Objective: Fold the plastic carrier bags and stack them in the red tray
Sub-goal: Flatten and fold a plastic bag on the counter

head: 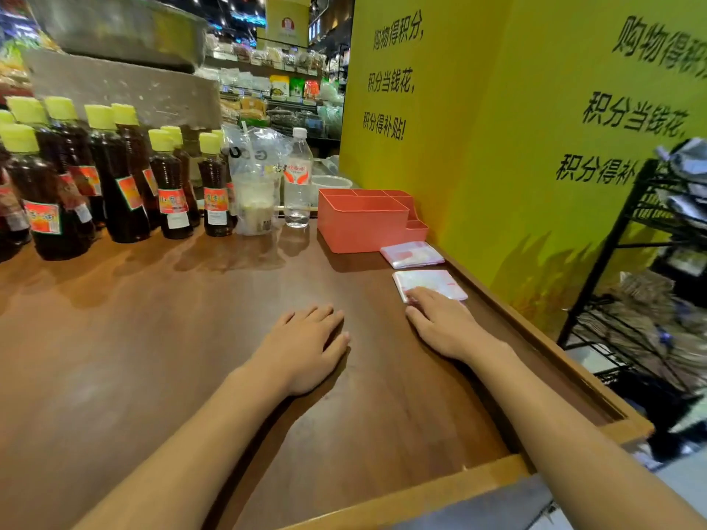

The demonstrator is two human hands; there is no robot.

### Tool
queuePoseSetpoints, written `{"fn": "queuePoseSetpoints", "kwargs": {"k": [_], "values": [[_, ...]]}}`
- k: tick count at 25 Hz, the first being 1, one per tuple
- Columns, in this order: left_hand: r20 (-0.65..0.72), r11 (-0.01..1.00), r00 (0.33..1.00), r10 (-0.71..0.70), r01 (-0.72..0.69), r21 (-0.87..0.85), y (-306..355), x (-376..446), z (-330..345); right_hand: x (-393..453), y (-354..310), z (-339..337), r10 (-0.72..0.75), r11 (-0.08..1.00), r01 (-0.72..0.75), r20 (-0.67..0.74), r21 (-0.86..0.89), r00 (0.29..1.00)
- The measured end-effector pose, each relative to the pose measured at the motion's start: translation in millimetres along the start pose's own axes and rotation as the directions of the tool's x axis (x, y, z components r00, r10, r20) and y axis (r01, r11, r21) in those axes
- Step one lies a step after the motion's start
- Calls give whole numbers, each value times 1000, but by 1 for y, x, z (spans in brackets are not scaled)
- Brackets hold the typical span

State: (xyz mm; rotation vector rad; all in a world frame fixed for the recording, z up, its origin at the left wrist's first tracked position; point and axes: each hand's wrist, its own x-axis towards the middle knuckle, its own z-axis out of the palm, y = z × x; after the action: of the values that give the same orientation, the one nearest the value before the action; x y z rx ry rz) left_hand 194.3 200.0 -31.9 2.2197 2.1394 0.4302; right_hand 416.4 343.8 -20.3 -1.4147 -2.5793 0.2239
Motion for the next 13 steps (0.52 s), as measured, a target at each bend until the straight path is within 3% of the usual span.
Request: {"fn": "queuePoseSetpoints", "kwargs": {"k": [13], "values": [[-27, 1000, 999, -19, 19, -3, -1, 0, 1, 33, 7, 6, 83, 996, -81, -37, 37, 996]]}}
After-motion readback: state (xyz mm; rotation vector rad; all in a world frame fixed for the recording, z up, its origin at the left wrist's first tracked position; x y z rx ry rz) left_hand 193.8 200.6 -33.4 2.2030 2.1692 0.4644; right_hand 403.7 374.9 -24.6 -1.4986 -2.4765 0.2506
